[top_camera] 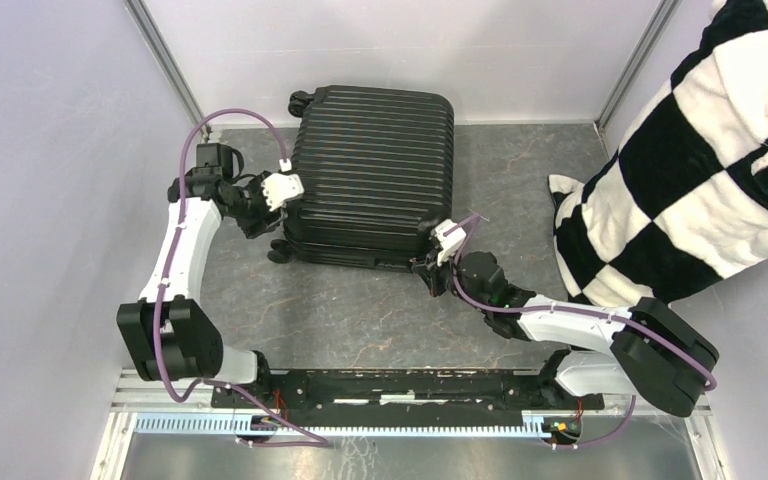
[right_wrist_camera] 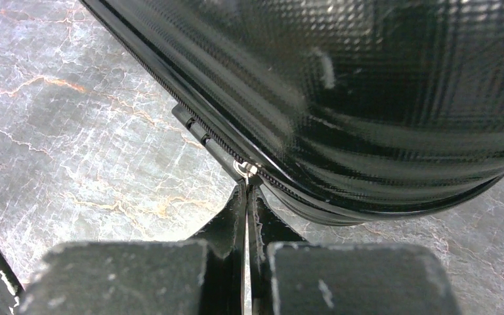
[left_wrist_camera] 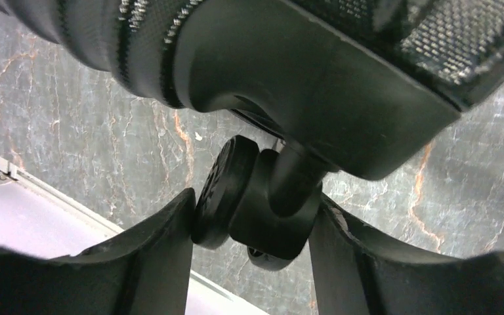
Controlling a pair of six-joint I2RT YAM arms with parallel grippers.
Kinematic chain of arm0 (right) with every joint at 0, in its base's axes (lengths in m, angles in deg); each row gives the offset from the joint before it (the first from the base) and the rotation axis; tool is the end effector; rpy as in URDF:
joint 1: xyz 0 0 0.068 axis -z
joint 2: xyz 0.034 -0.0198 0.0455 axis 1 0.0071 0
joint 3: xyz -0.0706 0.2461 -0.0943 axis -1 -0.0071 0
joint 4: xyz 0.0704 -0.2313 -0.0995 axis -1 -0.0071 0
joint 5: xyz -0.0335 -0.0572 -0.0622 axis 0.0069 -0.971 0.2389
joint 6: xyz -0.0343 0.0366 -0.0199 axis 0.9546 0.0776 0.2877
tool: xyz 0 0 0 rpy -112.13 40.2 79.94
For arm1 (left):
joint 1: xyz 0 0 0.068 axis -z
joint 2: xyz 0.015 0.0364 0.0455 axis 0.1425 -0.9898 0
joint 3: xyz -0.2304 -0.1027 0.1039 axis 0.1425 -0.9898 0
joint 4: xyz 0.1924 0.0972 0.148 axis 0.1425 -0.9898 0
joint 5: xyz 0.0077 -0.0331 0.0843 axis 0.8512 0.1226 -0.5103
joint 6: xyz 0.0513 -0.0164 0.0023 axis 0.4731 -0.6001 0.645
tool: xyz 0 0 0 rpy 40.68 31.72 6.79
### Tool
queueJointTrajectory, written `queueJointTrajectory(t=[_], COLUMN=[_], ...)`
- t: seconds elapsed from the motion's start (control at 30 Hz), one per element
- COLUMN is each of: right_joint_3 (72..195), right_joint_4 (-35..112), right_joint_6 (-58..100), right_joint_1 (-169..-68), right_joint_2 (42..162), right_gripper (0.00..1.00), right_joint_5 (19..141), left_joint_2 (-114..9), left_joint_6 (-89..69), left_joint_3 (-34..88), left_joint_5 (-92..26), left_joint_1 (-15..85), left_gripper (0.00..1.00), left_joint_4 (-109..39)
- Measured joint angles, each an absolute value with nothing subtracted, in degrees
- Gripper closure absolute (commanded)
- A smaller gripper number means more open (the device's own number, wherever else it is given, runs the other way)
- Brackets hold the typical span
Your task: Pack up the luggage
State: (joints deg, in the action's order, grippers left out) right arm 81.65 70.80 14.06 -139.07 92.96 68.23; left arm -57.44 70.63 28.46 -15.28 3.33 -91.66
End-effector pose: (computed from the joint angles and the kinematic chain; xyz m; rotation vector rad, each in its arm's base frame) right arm 0.1655 0.1891 0.1901 -0.5328 1.8437 0.6849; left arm 0.2786 0.0080 0.3115 1.4393 2.0189 -0.0787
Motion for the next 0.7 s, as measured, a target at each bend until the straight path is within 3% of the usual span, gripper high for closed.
queueJointTrajectory(t=[0.1, 0.33, 0.7], right_joint_3=[81.26, 78.74, 79.22], right_joint_4=[71.30, 73.23, 70.78], right_joint_6=[12.88, 10.20, 12.86], right_joint_1=[-137.82, -131.18, -115.90], right_joint_2=[92.81, 91.30, 90.29], right_gripper=[1.00, 1.00, 1.00], right_joint_5=[68.80, 70.74, 80.64], left_joint_2=[-56.90, -50.86, -43.41], left_joint_6=[71.85, 68.51, 47.13], left_joint_3=[27.70, 23.52, 19.85], left_joint_5=[-16.20, -17.40, -18.88], left_joint_1=[4.77, 13.12, 29.82], left_gripper=[0.96, 0.98, 0.98], left_joint_4=[-92.05, -89.34, -89.21])
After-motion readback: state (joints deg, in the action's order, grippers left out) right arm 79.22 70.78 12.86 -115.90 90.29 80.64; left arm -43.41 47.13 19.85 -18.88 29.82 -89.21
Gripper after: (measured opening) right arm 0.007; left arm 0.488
